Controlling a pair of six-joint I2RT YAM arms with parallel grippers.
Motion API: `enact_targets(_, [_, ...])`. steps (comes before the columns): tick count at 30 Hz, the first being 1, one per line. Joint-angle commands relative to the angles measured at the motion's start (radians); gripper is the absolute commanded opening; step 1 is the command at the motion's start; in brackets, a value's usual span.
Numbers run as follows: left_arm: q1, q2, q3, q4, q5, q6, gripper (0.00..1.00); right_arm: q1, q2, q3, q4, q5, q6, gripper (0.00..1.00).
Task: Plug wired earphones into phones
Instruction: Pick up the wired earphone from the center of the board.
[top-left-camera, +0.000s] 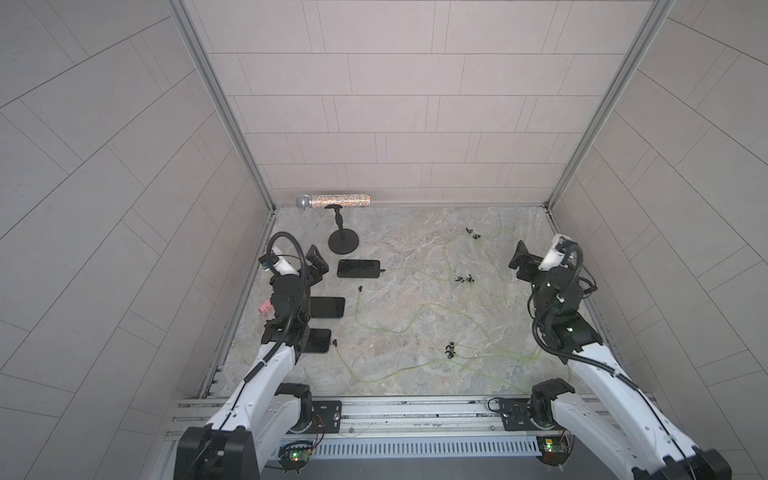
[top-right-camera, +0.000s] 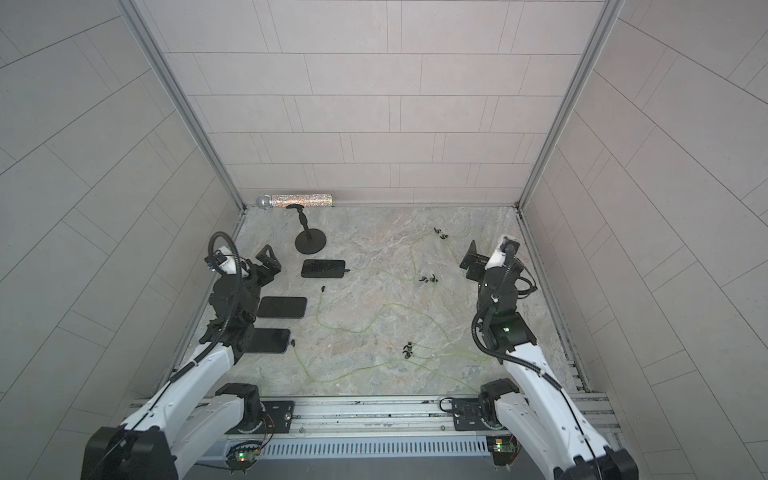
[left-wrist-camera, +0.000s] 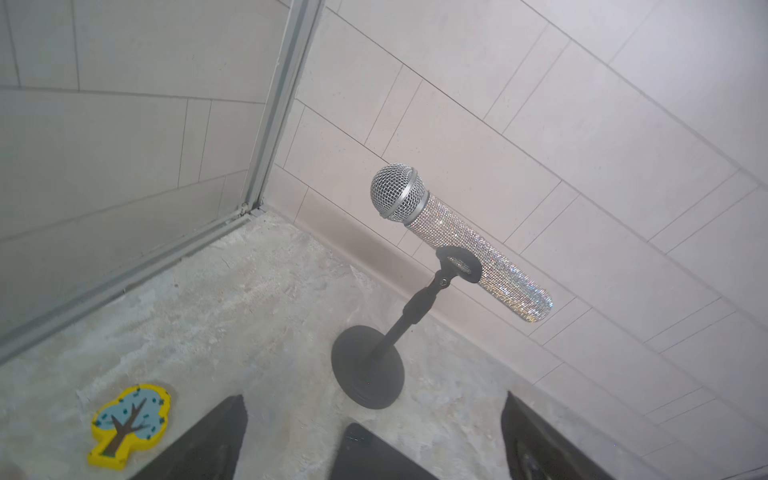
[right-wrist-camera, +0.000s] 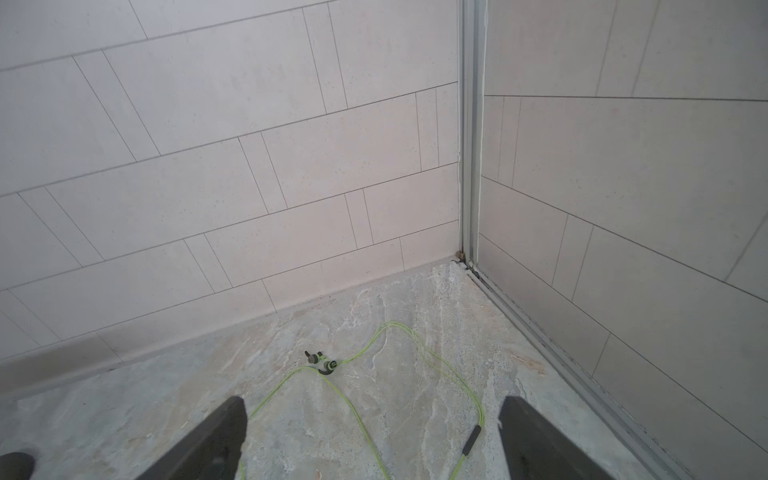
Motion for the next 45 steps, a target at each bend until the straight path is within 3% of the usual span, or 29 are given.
enact_targets(1, [0.024, -0.078, 0.006, -0.292, 0.12, -0.313, 1.0, -0.024, -0.106, -0.012, -0.329, -0.085, 0.197, 0.89])
enact_targets(3, [0.024, -0.14, 0.104, -0.576, 0.147, -0.341, 0.96, -0.028, -0.139, 0.016, -0.424, -0.171, 0.232, 0.86])
enact_targets(5, [0.023, -0.161, 0.192, -0.815, 0.136, -0.353, 0.92, -0.029, -0.119, 0.049, -0.458, -0.357, 0.23, 0.85])
enact_targets(7, [0.023, -0.175, 0.275, -1.04, 0.09, -0.35, 0.91, -0.013, -0.064, 0.053, -0.464, -0.534, 0.272, 0.74])
enact_targets(8, [0.024, -0.181, 0.311, -1.141, 0.067, -0.342, 0.91, 0.019, -0.03, 0.053, -0.452, -0.593, 0.3, 0.63])
enact_targets(9, [0.023, -0.19, 0.339, -1.222, 0.035, -0.338, 0.91, 0.078, 0.004, 0.067, -0.439, -0.61, 0.326, 0.59])
enact_targets(15, [0.022, -0.25, 0.344, -1.456, -0.019, -0.383, 0.9, 0.668, 0.268, 0.18, -0.371, -0.32, 0.331, 0.65])
enact_targets(20, [0.022, -0.278, 0.319, -1.517, -0.045, -0.431, 0.9, 0.856, 0.567, 0.265, -0.187, -0.359, 0.38, 0.66])
enact_targets(24, [0.022, -0.286, 0.319, -1.564, -0.09, -0.468, 0.9, 0.918, 0.791, 0.379, -0.103, -0.438, 0.42, 0.6])
enact_targets(33, [0.022, -0.316, 0.298, -1.621, -0.16, -0.556, 0.9, 0.984, 1.137, 0.595, -0.042, -0.446, 0.515, 0.47])
enact_targets(45, [0.022, -0.346, 0.375, -1.695, -0.294, -0.517, 0.91, 0.989, 1.34, 0.744, -0.021, -0.498, 0.563, 0.43])
